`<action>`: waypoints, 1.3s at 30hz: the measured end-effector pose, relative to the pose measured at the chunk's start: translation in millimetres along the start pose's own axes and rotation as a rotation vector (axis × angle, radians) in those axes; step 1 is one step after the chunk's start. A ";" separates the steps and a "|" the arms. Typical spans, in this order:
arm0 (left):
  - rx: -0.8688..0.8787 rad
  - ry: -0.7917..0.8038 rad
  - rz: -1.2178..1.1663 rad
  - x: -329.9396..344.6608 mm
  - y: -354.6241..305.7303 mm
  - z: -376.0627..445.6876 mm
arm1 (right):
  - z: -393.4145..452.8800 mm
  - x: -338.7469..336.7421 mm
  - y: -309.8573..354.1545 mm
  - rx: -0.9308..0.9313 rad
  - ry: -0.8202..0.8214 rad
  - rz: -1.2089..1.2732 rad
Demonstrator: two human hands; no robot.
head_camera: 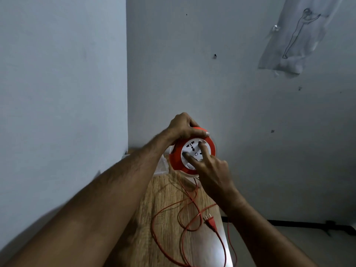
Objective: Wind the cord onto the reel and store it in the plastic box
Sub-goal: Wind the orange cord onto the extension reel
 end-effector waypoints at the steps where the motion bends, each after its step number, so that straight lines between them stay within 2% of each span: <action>1: 0.003 0.001 0.013 0.5 -0.7 -0.1 | 0.9 0.0 -0.4 -0.020 -0.009 -0.054; 4: 0.006 0.020 0.046 1.6 -0.4 -0.1 | 5.2 2.0 -1.8 -0.102 -0.041 -0.180; 6: 0.011 0.020 0.060 2.4 0.5 -0.9 | 8.1 6.2 -3.4 -0.127 -0.064 -0.174; 9: 0.020 -0.040 0.073 2.8 0.1 0.0 | 15.1 10.3 -7.3 0.030 -0.148 0.044; 12: 0.029 -0.076 0.058 3.3 -2.4 0.4 | 18.1 15.1 0.7 0.335 -0.259 0.307; 15: 0.022 -0.083 0.041 8.3 -0.8 0.5 | 20.1 12.4 22.2 0.853 -0.296 0.712; 19: 0.038 -0.059 0.146 17.9 4.6 -1.4 | 25.6 18.3 50.0 1.482 -0.280 1.223; 21: 0.044 -0.041 0.181 21.3 7.9 -4.1 | 33.3 20.4 53.5 1.782 -0.331 1.628; 23: 0.032 -0.034 0.171 21.3 11.4 -4.9 | 40.6 18.3 49.4 1.995 -0.398 2.031; 25: 0.015 -0.038 0.137 17.8 13.5 -3.5 | 45.9 17.1 43.7 2.047 -0.440 2.206; 27: -0.004 -0.061 0.073 12.1 13.7 -1.2 | 45.2 8.0 42.4 1.918 -0.344 2.202; 28: -0.016 -0.079 0.041 8.8 13.5 -0.2 | 42.5 2.4 42.8 1.808 -0.256 2.121; 29: -0.029 -0.091 0.014 5.9 13.7 0.4 | 38.1 -1.9 43.0 1.679 -0.192 1.945; 30: -0.034 -0.096 -0.002 3.4 13.6 1.1 | 33.3 -4.6 41.8 1.523 -0.200 1.674; 32: -0.031 -0.095 -0.009 -0.1 13.1 1.6 | 25.8 -5.2 35.0 1.085 -0.293 1.091; 34: -0.033 -0.088 -0.011 -3.2 13.4 2.3 | 18.0 -3.5 26.9 0.619 -0.298 0.661; 36: -0.044 -0.084 -0.026 -5.9 14.4 3.2 | 8.8 1.6 20.8 0.258 -0.209 0.366; 39: -0.046 -0.074 -0.017 -8.1 14.3 3.8 | -0.6 0.8 10.2 0.045 -0.100 0.201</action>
Point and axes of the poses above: each hand's wrist, its own z-axis towards the middle knuckle, its own x-axis out of the palm, y = z × x, the point moved 1 cm from there along z, towards the middle knuckle, and after that the axes turned 4 degrees about -z, right-handed, at the moved point
